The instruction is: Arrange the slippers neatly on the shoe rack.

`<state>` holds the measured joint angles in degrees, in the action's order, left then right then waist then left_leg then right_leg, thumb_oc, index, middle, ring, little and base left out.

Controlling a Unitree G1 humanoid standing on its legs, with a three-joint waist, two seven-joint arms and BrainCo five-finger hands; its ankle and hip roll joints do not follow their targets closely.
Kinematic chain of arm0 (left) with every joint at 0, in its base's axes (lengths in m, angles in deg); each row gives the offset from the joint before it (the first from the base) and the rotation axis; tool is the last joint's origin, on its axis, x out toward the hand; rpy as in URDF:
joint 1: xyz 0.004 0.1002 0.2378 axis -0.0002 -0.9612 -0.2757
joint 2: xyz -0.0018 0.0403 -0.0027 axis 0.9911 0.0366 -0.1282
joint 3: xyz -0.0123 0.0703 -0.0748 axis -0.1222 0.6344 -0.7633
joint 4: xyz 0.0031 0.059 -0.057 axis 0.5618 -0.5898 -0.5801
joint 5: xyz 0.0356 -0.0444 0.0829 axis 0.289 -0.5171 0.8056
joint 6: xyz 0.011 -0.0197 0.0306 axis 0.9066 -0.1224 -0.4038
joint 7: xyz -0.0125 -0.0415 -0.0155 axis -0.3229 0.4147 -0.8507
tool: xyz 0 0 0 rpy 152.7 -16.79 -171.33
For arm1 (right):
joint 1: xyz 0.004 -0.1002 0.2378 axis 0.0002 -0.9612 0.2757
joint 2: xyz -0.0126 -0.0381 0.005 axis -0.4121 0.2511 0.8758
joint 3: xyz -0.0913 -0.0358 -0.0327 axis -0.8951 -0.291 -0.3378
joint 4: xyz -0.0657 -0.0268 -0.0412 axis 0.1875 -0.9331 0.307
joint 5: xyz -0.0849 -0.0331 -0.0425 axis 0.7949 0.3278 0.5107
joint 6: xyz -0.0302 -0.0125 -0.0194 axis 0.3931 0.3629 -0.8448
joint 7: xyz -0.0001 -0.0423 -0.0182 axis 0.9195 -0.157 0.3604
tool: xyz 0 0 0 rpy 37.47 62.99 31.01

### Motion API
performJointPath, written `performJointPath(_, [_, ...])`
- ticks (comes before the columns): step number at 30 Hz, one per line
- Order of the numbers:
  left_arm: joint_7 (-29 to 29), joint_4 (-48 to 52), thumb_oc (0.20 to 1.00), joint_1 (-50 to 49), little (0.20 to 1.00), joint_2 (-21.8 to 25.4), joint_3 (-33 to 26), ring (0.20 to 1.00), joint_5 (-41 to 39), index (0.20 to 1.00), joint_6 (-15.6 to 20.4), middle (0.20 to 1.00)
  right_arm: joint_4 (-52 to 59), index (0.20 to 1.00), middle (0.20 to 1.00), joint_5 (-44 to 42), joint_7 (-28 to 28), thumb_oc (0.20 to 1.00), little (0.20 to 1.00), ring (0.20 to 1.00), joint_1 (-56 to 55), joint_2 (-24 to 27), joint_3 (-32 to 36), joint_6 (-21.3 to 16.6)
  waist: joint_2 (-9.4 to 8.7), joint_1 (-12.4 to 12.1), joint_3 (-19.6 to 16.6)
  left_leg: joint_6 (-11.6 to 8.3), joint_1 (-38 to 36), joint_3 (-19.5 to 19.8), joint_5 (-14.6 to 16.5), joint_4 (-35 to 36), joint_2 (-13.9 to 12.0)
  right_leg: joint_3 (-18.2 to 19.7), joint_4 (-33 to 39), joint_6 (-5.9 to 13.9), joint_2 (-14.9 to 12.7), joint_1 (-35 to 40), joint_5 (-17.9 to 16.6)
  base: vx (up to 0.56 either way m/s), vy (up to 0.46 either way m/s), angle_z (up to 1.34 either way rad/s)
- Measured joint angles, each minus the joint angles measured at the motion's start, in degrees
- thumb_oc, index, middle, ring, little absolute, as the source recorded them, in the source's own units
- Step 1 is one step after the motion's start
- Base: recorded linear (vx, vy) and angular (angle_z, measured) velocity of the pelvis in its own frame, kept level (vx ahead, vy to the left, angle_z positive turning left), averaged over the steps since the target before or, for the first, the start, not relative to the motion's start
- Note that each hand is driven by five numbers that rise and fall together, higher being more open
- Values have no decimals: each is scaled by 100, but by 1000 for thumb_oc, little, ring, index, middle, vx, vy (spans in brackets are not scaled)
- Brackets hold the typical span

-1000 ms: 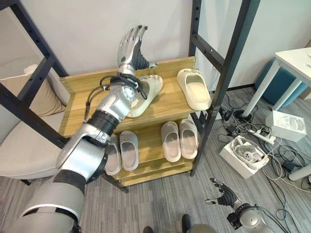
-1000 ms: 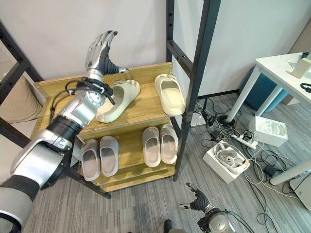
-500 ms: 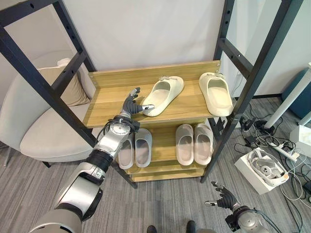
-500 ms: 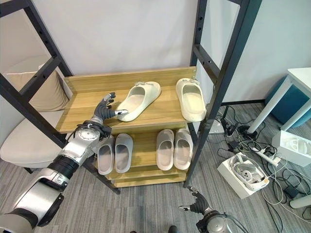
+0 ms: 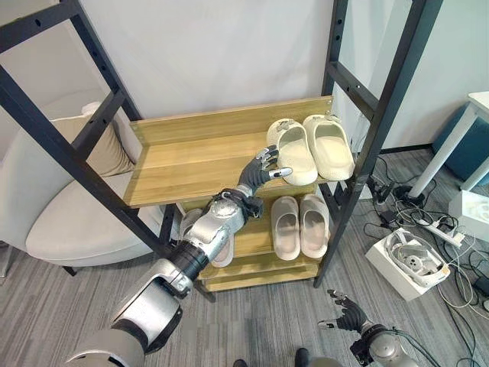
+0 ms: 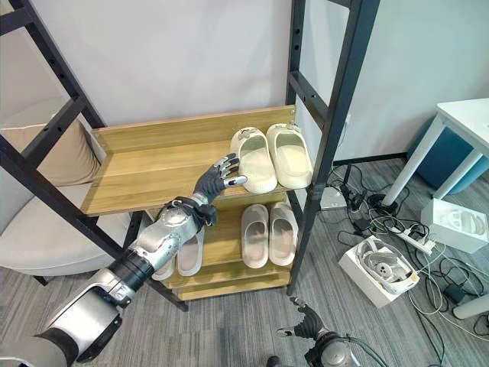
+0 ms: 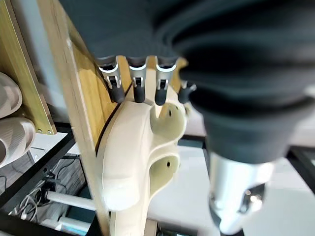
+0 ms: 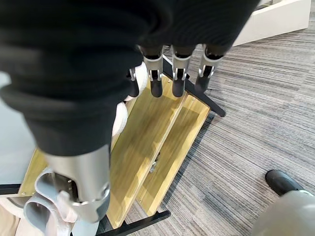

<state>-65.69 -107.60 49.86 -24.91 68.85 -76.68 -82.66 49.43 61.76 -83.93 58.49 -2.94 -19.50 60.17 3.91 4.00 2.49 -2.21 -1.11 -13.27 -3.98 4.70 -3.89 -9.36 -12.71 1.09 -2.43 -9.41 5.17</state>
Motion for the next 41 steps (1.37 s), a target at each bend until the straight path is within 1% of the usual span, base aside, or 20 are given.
performJointPath(2, [56, -549, 1000, 365, 1000, -17, -14, 1000, 435, 1000, -25, 1000, -12, 1000, 1000, -1, 8, 1000, 1000, 1000, -43, -2, 2, -1, -6, 27, 2, -2, 0, -16, 0, 0, 2, 17, -83, -5, -6, -47, 40, -8, -29, -4])
performJointPath(6, [295, -452, 1000, 369, 1000, 77, -34, 1000, 1979, 1000, -25, 1000, -209, 1000, 1000, -3, 20, 1000, 1000, 1000, -24, -7, 12, -14, -46, 10, 27, -2, 1, 5, 0, 0, -7, -5, -208, -5, -8, -86, 117, -18, -24, 1])
performJointPath(8, [513, 629, 1000, -149, 1000, 176, -488, 1000, 2687, 1000, 18, 1000, -223, 1000, 1000, -7, -3, 1000, 1000, 1000, 18, -34, 18, -77, -83, 31, 52, -1, 5, 21, 0, 0, -20, -23, -203, -10, 6, -79, 123, -39, -34, 5])
performJointPath(10, [609, 1283, 1000, -340, 1000, 246, -579, 1000, 2983, 1000, 207, 1000, -224, 1000, 1000, -11, -9, 1000, 1000, 1000, 26, -35, 14, -126, -146, -47, 92, 0, -15, 80, -2, 0, -36, -103, -194, -11, 8, 22, 127, -36, -21, 12])
performJointPath(11, [616, 2481, 1000, -947, 1000, 559, -1027, 1000, 3142, 1000, 303, 1000, -216, 1000, 1000, -30, -21, 1000, 1000, 1000, 113, -74, 70, -183, -175, -41, 102, 0, -20, 106, -1, 1, -41, -135, -167, -10, 8, 58, 132, -32, -11, 17])
performJointPath(12, [616, 2856, 1000, -1165, 1000, 610, -1170, 1000, 3145, 1000, 480, 1000, -232, 1000, 1000, -69, -41, 1000, 1000, 1000, 86, -92, 120, -218, -189, -42, 111, 1, -40, 178, -2, 0, -43, -182, -126, -14, 7, 130, 129, -44, -13, 27])
performJointPath(14, [544, 3373, 1000, -1467, 1000, 732, -1381, 1000, 3131, 1000, 684, 1000, -238, 1000, 1000, -123, -25, 1000, 1000, 1000, 101, -100, 117, -263, -199, -316, 105, 3, -112, 263, 1, 0, -46, -270, -53, -12, -1, 277, 144, -28, -9, 29])
performJointPath(16, [359, 4087, 1000, -1887, 1000, 1073, -1593, 1000, 3126, 1000, 909, 1000, -231, 1000, 1000, -132, -10, 1000, 1000, 1000, 165, -172, 226, -390, -222, -325, 106, -1, -108, 335, 19, 0, -45, -328, 21, -6, -4, 312, 165, -13, -4, 24])
performJointPath(18, [45, 4493, 1000, -2112, 1000, 1383, -1600, 1000, 3116, 1000, 1159, 1000, -239, 1000, 1000, -222, 18, 1000, 1000, 1000, 206, -230, 245, -401, -236, -564, 99, -5, -110, 343, 22, 0, -31, -329, 14, -7, -21, 312, 168, -6, 8, 10])
performJointPath(20, [-340, 4607, 1000, -2215, 1000, 1549, -1532, 1000, 2951, 1000, 1319, 1000, -279, 1000, 1000, -236, 87, 1000, 1000, 1000, 264, -338, 231, -441, -243, -664, 49, -7, -106, 387, 24, 1, -5, -367, 3, 0, -56, 342, 173, -18, 4, 8])
performJointPath(21, [-980, 5005, 1000, -2654, 1000, 2012, -1101, 1000, 2307, 1000, 1393, 1000, -279, 1000, 1000, -248, 165, 1000, 1000, 1000, 196, -420, 231, -549, -229, -620, -11, -3, -111, 409, 28, 0, 25, -430, 19, 8, -89, 400, 164, -24, -8, 17])
performJointPath(22, [-1359, 4980, 1000, -2808, 1000, 2078, -766, 1000, 2121, 1000, 1403, 1000, -337, 1000, 1000, -252, 214, 1000, 1000, 1000, 148, -419, 214, -552, -216, -611, -33, -3, -114, 495, 28, 1, 44, -475, 22, -14, -110, 438, 139, -35, -4, 23])
performJointPath(24, [-1962, 4658, 1000, -3222, 1000, 2235, -245, 1000, 1783, 1000, 1327, 1000, -517, 1000, 1000, -253, 299, 1000, 1000, 1000, 142, -429, 176, -558, -204, -655, -95, -3, -112, 514, 28, 0, 60, -495, 32, -12, -123, 435, 141, -28, 1, 13])
performJointPath(28, [-2696, 3573, 1000, -4547, 1000, 2881, -13, 1000, 1719, 1000, 972, 1000, -905, 1000, 1000, -346, 384, 1000, 1000, 1000, 137, -413, 35, -637, -184, -749, -154, -11, -111, 634, 22, 1, 29, -629, 126, 32, -104, 513, 186, -26, 15, 15])
performJointPath(31, [-2769, 2225, 1000, -5204, 1000, 2509, 51, 1000, 1834, 1000, 1079, 1000, -883, 1000, 1000, -364, 418, 1000, 1000, 1000, 129, -363, 11, -680, -117, -810, -270, -9, -101, 655, 27, 1, 45, -633, 123, 41, -119, 506, 192, -10, 7, 2])
performJointPath(32, [-2670, 1425, 1000, -5342, 1000, 2207, 2, 1000, 2083, 1000, 810, 1000, -880, 1000, 1000, -460, 413, 1000, 1000, 1000, 70, -347, 64, -685, -72, -772, -334, -8, -102, 663, 29, 1, 50, -640, 123, 43, -122, 514, 201, -14, 10, 12])
performJointPath(34, [-2545, 1349, 1000, -5399, 1000, 2164, -55, 1000, 2296, 1000, 691, 1000, -888, 1000, 1000, -461, 417, 1000, 1000, 1000, 57, -333, 70, -680, -167, -852, -288, -9, -77, 681, 26, 1, 36, -661, 102, 42, -112, 495, 211, -9, 4, 5])
performJointPath(35, [-2438, 850, 1000, -5554, 1000, 1602, -552, 1000, 2542, 1000, 843, 1000, -888, 1000, 1000, -459, 415, 1000, 1000, 1000, 59, -327, 139, -682, -169, -840, -293, -9, -92, 683, 25, 1, 34, -649, 105, 45, -114, 504, 211, -10, 1, -7])
performJointPath(37, [-1905, -502, 1000, -5453, 1000, 550, -1411, 1000, 2887, 1000, 807, 1000, -914, 1000, 1000, -459, 342, 1000, 1000, 1000, -53, -339, 353, -667, -219, -817, -364, -7, -99, 708, 26, 1, 56, -650, 106, 45, -129, 520, 222, -4, 2, 2])
performJointPath(41, [-1354, -1743, 1000, -5221, 1000, 127, -1569, 1000, 3345, 1000, 604, 1000, -1095, 1000, 1000, -452, 197, 1000, 1000, 1000, -39, -369, 512, -653, -315, -717, -371, -4, -94, 707, 28, 1, 32, -659, 104, 37, -110, 509, 231, -2, 1, 1])
